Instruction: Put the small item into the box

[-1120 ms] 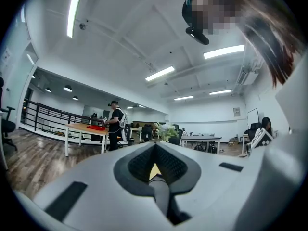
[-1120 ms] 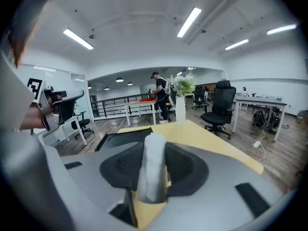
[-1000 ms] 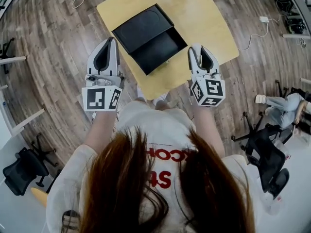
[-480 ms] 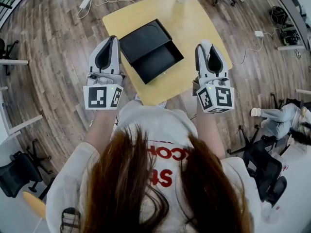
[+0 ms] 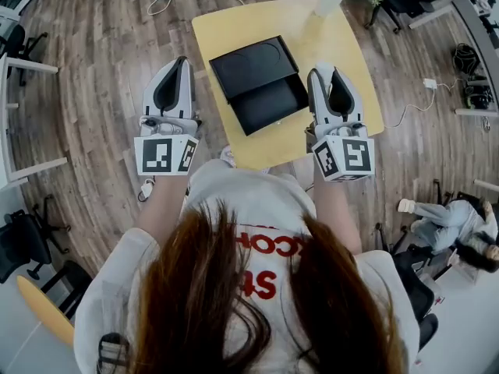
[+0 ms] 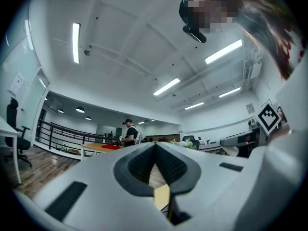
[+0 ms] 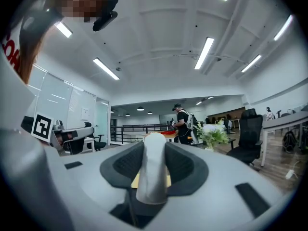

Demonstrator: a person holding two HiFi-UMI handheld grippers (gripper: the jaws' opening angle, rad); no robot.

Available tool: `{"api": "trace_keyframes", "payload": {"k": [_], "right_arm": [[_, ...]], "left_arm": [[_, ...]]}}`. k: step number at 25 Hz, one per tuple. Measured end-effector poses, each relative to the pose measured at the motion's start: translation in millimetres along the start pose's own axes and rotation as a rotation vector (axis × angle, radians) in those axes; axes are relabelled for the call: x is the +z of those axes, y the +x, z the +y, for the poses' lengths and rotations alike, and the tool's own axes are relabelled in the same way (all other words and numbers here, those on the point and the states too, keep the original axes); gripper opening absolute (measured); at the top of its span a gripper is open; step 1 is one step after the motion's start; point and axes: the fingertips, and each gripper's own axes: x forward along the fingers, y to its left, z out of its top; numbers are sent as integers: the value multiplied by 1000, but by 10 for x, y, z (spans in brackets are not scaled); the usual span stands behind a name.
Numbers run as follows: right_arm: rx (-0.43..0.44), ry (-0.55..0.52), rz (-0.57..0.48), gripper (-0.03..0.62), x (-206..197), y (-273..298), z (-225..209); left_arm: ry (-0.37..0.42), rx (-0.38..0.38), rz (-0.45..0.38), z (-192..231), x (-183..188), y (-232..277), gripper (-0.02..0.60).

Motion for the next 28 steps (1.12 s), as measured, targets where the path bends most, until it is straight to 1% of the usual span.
{"api": "trace_keyframes", "payload": {"k": [3, 5, 8, 12, 15, 18, 21, 24, 26, 28], "right_arm": [[52, 0, 24, 140, -76, 170, 159], [86, 4, 69, 140, -234, 282, 240], [137, 5, 176, 141, -619, 424, 345], [190, -8, 340, 141, -1283, 469, 493], [201, -17, 436, 143, -1726, 467, 564], [210, -35, 495, 144, -2010, 482, 606], [230, -86, 543, 147, -2237, 493, 662], [256, -151, 618, 154, -2464, 447, 718], [257, -166, 651, 166, -2548, 441, 721], [245, -157, 654, 173, -2563, 462, 721]], "left_arm": [[3, 46, 15, 169, -22, -102, -2], [-1, 68, 29, 247, -69, -149, -2], [-17, 92, 61, 312, -178, -202, -2], [-43, 115, 123, 351, -361, -350, -2], [-52, 127, 161, 418, -509, -460, -2], [-59, 139, 192, 497, -631, -535, -2], [-66, 148, 222, 538, -725, -624, -2], [-73, 151, 249, 538, -784, -710, -2], [-77, 150, 256, 548, -815, -715, -2], [-88, 153, 258, 586, -838, -712, -2]]}}
